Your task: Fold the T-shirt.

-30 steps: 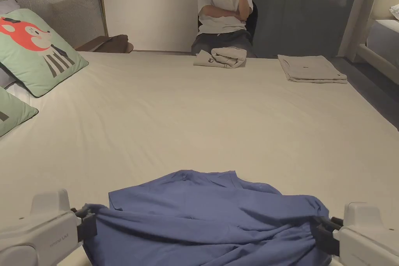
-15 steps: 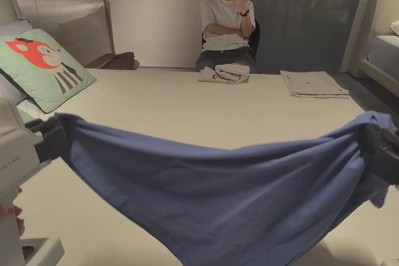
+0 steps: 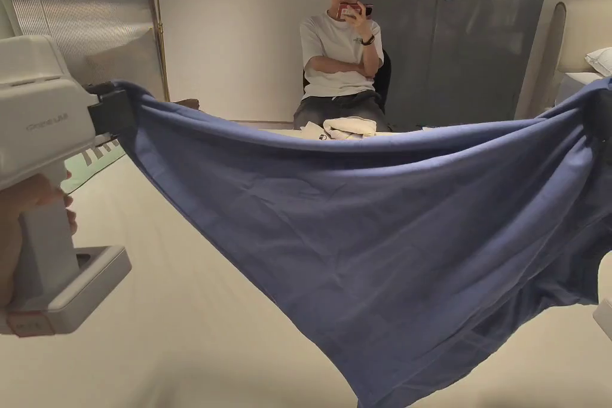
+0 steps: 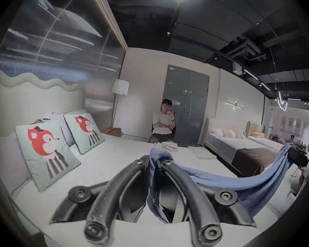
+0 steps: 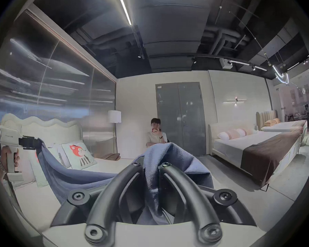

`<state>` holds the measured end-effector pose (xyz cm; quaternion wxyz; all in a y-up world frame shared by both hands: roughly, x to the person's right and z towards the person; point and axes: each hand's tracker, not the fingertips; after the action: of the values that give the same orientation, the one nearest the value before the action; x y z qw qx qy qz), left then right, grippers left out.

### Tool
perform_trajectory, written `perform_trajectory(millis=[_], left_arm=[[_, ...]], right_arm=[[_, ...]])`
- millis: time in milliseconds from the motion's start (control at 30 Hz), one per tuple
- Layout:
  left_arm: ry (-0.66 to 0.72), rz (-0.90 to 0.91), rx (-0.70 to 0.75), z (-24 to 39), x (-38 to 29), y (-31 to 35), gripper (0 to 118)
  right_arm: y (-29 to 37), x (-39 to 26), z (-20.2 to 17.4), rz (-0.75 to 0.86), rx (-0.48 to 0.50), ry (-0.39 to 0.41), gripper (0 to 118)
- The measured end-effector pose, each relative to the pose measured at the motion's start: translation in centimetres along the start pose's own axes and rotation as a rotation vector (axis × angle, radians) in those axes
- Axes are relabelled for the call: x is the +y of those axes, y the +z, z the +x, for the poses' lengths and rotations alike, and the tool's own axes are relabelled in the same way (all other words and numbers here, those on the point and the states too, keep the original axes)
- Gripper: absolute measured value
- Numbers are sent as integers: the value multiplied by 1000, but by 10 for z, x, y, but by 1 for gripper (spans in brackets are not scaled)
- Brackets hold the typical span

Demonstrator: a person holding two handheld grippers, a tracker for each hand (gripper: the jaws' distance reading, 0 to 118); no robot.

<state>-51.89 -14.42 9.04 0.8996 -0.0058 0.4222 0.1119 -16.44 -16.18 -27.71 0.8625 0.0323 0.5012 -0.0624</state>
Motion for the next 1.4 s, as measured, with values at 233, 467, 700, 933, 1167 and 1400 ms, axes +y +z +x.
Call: perform_trajectory(millis=[233,467,700,933,1167,1400], left_arm=[[16,-9,16,2,20,-73,3],[6,16,30,7,41,-133,3],[15,25,37,6,44,-169,3],[23,-14,48,0,26,-182,3],[-1,-73,56,-1,-3,-152,3],[27,-185,50,-10,-57,-82,3]], right_arm=[[-65,5,9,12,-15,15,10],[-127,6,15,38,-40,26,10],[-169,-2,21,22,-54,39,10],[-179,-20,22,-3,-52,51,10],[-148,-42,22,-73,-49,55,10],[-66,-80,19,-225,-34,55,10]])
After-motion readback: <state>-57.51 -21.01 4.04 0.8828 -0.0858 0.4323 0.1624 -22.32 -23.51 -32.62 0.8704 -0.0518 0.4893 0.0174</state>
